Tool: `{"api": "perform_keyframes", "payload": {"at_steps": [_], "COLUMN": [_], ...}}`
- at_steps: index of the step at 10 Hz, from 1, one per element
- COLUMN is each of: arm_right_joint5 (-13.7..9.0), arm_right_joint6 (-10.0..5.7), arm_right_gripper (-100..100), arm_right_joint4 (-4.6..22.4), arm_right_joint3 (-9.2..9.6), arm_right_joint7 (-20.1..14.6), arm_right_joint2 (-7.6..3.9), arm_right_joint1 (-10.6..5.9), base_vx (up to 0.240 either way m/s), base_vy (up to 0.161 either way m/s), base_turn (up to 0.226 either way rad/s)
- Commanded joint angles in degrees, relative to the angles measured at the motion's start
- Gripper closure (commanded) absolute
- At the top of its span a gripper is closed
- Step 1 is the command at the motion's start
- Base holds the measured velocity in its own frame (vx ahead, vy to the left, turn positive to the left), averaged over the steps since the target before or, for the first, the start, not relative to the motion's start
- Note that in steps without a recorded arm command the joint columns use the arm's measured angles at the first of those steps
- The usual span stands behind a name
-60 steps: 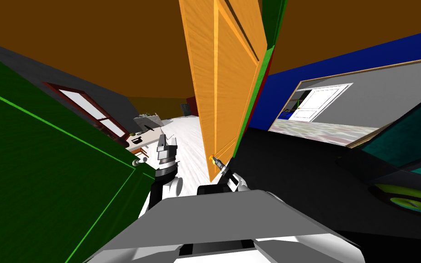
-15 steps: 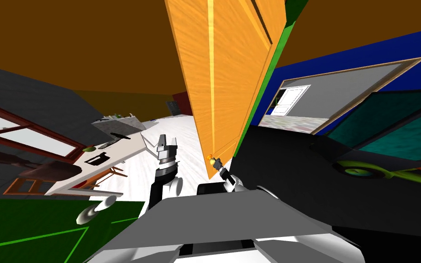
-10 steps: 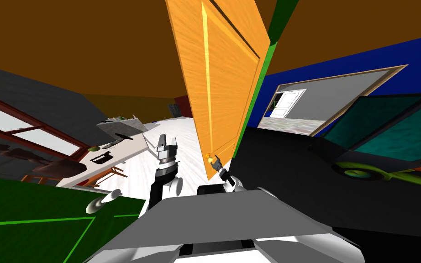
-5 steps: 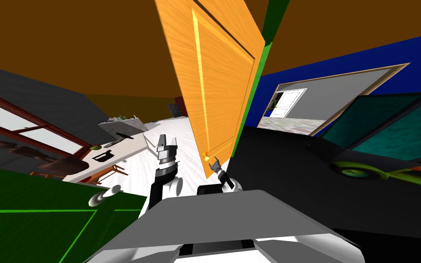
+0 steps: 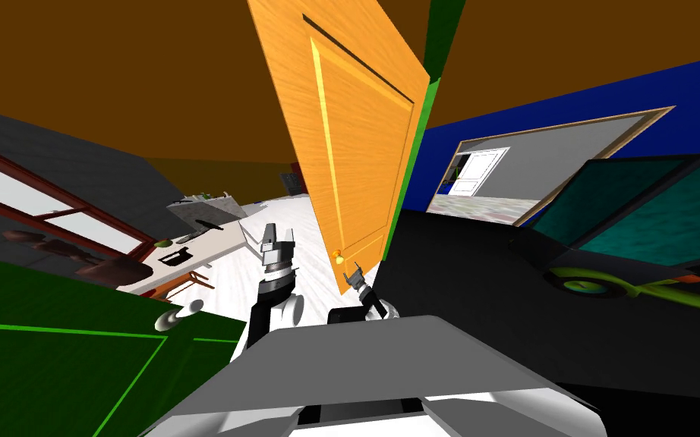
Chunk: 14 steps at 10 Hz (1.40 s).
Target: Push the door open
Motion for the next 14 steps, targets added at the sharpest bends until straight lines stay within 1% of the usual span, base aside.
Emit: {"api": "perform_keyframes", "payload": {"at_steps": [1, 5, 7, 8, 9, 10, 11, 12, 13, 14], "arm_right_joint5": [-1.4, -4.3, -5.3, -5.9, -5.5, -5.7, -5.7, -5.7, -5.8, -5.8], "arm_right_joint6": [-0.23, -0.10, -0.06, -0.03, -0.01, 0.00, 0.02, 0.02, 0.07, 0.08], "arm_right_gripper": [-100, -100, -100, -100, -100, -100, -100, -100, -100, -100], "arm_right_joint4": [-0.3, -1.8, -2.3, -2.6, -2.6, -2.6, -2.6, -2.6, -2.5, -2.5], "arm_right_joint3": [1.09, 3.31, 4.07, 4.51, 4.27, 4.19, 4.08, 4.08, 3.89, 3.82], "arm_right_joint7": [-2.6, -7.6, -9.3, -10.3, -9.7, -9.9, -10.0, -10.0, -10.0, -10.0], "arm_right_joint2": [1.02, 3.24, 4.24, 4.92, 4.32, 2.69, 1.85, 1.85, 1.16, 1.11], "arm_right_joint1": [0.56, 1.79, 2.21, 2.46, 2.42, 2.29, 2.18, 2.18, 1.98, 1.91], "base_vx": [-0.053, -0.054, -0.042, -0.041, -0.017, 0.068, 0.145, 0.112, 0.143, 0.185], "base_vy": [-0.089, -0.082, -0.059, -0.058, -0.025, 0.040, 0.093, 0.094, 0.097, 0.106], "base_turn": [0.011, 0.011, 0.008, 0.007, 0.005, 0.023, 0.020, -0.002, 0.025, 0.021]}}
